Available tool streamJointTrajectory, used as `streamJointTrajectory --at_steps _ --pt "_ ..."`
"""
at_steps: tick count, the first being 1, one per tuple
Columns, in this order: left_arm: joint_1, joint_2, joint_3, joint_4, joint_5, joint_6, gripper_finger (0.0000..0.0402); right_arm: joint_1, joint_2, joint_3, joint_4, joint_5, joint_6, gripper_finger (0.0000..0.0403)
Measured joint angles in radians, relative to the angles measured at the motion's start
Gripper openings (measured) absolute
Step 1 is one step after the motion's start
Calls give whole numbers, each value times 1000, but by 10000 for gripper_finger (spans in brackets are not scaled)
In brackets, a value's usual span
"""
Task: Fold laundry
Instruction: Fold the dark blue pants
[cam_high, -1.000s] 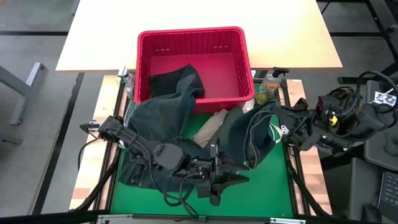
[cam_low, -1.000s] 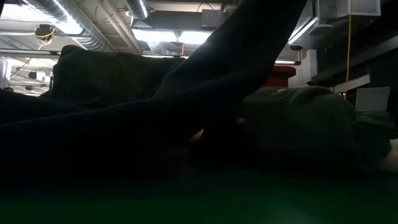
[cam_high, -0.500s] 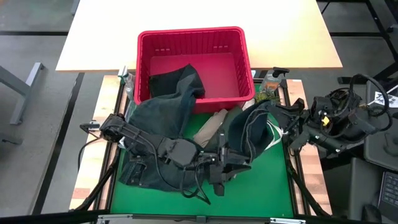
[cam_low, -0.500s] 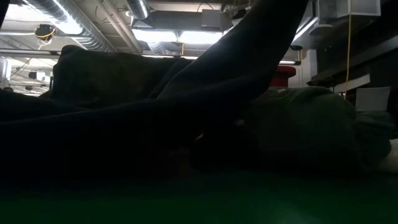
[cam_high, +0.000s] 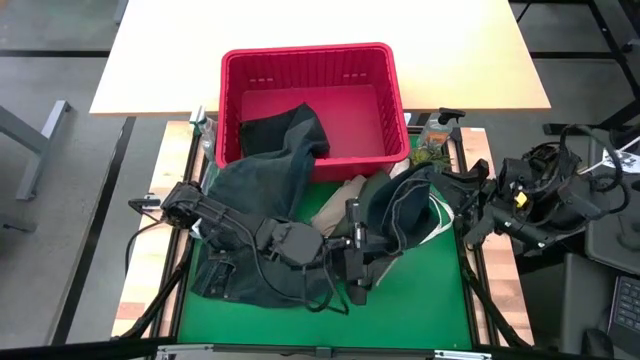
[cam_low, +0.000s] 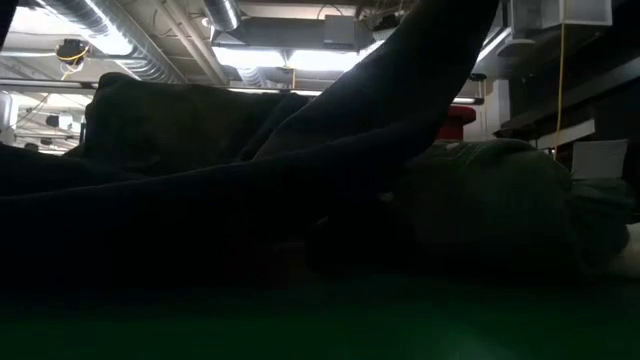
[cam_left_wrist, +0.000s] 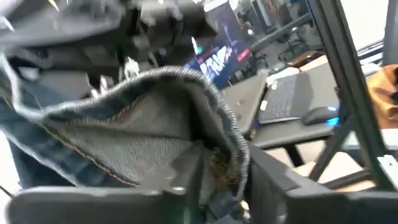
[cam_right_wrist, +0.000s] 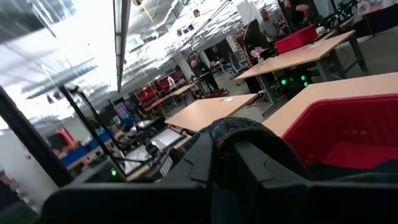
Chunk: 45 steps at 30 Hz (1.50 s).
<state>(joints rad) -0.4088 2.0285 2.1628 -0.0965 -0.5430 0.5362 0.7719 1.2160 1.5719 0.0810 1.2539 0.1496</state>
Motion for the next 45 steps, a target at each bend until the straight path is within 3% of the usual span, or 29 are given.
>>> streamJointTrajectory --at_steps 3,5,11,16,20,23,29,36,45 --pt "-4 0 0 -42 0 -113 33 0 0 0 -52 1 1 32" --pt "-18 0 0 -46 7 -181 11 2 0 0 -71 0 1 32" --pt "-112 -1 0 -24 12 -290 4 86 -7 0 -129 -8 -1 32" --pt "-187 -16 0 -27 -1 -295 3 192 -7 0 -204 -5 -2 32" --pt "-232 -53 1 -42 -14 -295 2 282 -16 0 -309 111 -2 32" --pt "-260 -82 2 -44 -86 -297 2 335 -18 -1 -363 244 -5 32" --pt "-271 -127 2 -50 -137 -322 1 348 -50 -2 -369 272 -56 32" --pt "-237 -200 -2 -50 -65 -390 0 347 -112 -2 -365 237 -105 32" --pt "-212 -293 -4 -57 -58 -483 0 345 -177 -1 -349 11 -121 32"
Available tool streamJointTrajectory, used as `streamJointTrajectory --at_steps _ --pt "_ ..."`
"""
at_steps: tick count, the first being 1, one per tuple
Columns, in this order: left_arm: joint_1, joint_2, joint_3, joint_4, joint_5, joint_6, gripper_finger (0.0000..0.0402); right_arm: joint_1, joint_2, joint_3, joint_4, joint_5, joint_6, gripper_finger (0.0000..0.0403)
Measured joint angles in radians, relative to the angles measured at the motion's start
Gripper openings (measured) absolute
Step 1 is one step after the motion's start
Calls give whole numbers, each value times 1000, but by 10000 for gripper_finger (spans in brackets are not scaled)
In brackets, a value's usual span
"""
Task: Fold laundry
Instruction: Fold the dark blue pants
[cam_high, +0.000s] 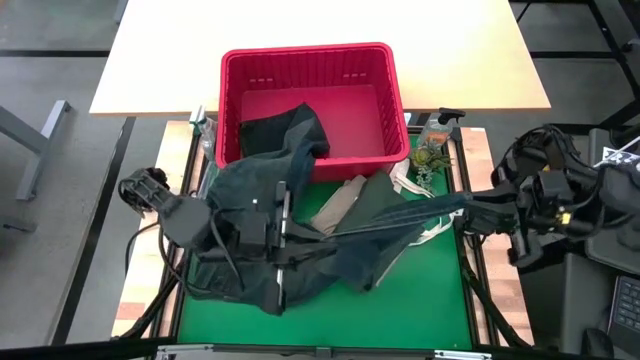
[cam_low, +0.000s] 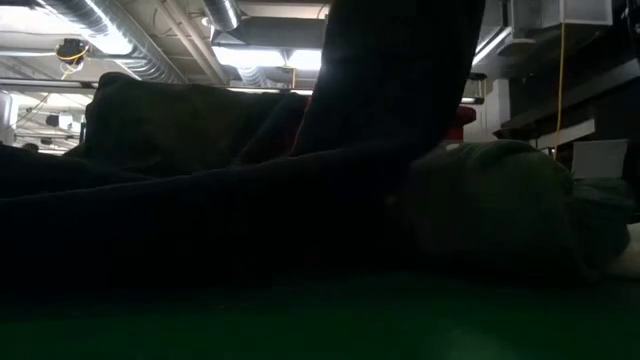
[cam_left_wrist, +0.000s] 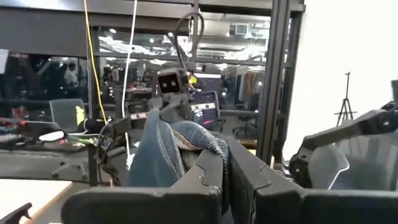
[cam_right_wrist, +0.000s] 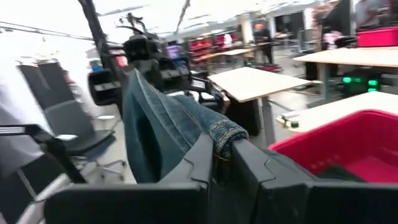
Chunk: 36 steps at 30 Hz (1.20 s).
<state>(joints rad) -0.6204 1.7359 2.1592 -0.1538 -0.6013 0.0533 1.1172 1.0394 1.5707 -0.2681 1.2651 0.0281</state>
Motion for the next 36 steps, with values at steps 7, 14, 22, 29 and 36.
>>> streamJointTrajectory --at_steps 7,14,22,29,36 --pt "35 -2 0 39 94 -101 0 1 -20 0 194 -57 -196 32" --pt "36 -12 2 -14 127 -196 0 1 -20 0 220 -131 -243 32" --pt "26 -11 6 -294 130 -504 0 1 -14 0 53 -125 -48 32" --pt "16 17 9 -513 179 -710 0 1 2 0 -209 -213 240 32" --pt "11 94 8 -672 197 -734 0 -9 86 2 -494 -229 482 32"
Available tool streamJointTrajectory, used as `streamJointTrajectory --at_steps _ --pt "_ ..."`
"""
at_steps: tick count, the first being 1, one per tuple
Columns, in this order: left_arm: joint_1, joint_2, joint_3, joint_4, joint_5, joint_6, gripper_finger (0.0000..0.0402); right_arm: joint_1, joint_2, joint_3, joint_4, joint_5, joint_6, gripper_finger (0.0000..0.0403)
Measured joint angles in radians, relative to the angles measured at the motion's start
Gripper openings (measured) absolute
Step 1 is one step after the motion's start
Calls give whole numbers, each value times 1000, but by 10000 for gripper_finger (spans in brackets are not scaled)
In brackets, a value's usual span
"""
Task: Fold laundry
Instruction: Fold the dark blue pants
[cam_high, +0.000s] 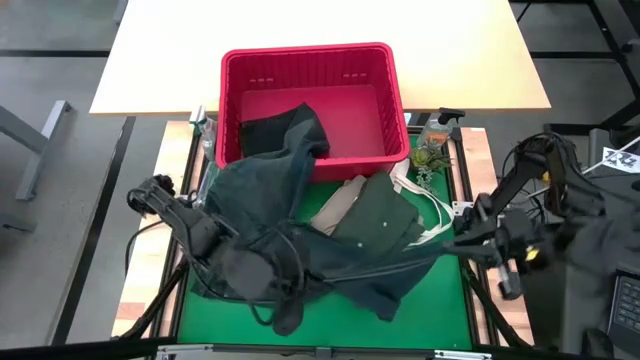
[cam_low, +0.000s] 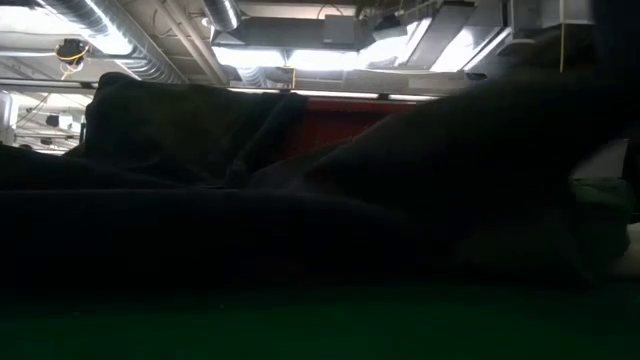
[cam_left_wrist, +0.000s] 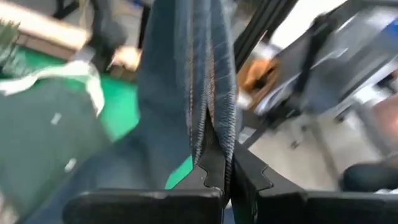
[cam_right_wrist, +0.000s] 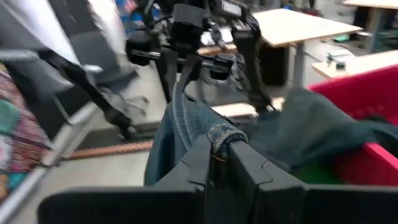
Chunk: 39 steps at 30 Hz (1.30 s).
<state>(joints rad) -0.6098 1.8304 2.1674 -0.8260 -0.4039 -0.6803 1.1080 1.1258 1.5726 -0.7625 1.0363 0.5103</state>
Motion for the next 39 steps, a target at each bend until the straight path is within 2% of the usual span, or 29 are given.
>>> streamJointTrajectory --at_steps 4,7,12,16,20,23,35,39 --pt "-2 45 -1 -137 -1 -84 0 -81 69 0 -100 -16 66 32" --pt "-12 64 -2 -232 19 -166 0 -192 113 0 -143 -124 70 32" --pt "-49 82 -4 -405 92 -336 0 -448 192 2 -129 -484 24 32" --pt "-103 91 -3 -575 83 -492 0 -639 253 2 -36 -760 -93 32" --pt "-156 115 -4 -699 76 -648 0 -792 324 2 70 -1036 -196 32" --pt "-191 138 -4 -727 75 -712 0 -876 384 2 109 -1184 -263 32" --pt "-255 315 -5 -741 79 -939 0 -1026 612 1 190 -1382 -475 32" --pt "-254 364 -5 -734 80 -988 7 -1032 653 1 188 -1380 -514 32"
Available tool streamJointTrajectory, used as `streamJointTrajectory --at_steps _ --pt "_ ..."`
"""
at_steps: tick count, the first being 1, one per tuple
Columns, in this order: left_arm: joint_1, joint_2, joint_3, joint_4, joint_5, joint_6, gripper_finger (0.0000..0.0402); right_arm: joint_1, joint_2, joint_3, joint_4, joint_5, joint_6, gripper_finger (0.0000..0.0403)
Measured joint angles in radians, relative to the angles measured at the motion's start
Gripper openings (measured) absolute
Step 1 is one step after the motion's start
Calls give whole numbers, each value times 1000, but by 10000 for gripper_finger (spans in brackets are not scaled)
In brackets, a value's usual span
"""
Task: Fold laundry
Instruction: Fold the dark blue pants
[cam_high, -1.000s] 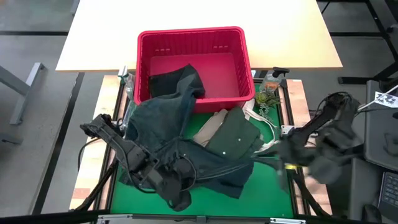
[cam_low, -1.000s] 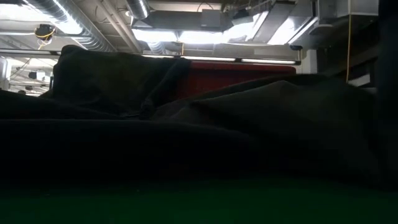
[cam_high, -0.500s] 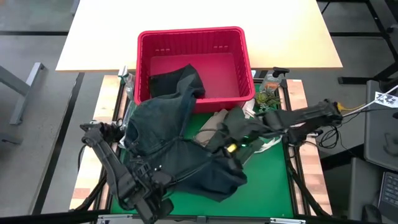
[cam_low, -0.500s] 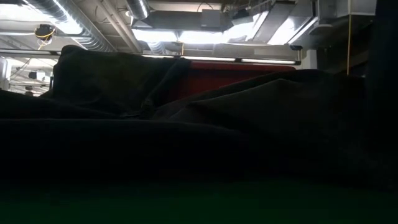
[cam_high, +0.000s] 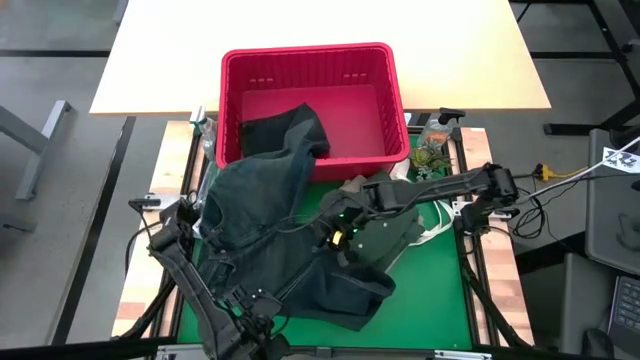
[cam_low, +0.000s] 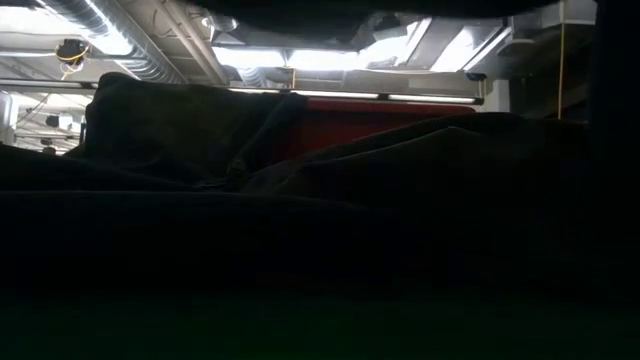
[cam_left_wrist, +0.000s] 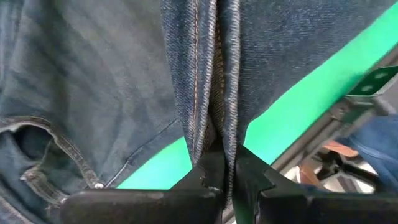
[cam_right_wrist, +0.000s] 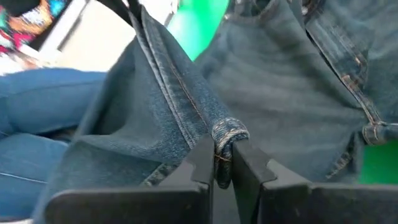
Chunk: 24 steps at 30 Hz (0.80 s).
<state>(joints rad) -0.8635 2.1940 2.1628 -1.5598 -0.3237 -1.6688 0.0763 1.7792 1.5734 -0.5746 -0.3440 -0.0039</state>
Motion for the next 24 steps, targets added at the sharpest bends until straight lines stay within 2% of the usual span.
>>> streamJointTrajectory --at_steps 6,13,24 --pt "7 56 0 2 1 -6 11 3 23 -1 -2 34 -108 32" --pt "20 92 -2 -6 -18 -5 12 3 24 -1 3 168 -210 32" --pt "35 96 -9 0 -53 10 14 1 51 -2 -2 203 -245 33"
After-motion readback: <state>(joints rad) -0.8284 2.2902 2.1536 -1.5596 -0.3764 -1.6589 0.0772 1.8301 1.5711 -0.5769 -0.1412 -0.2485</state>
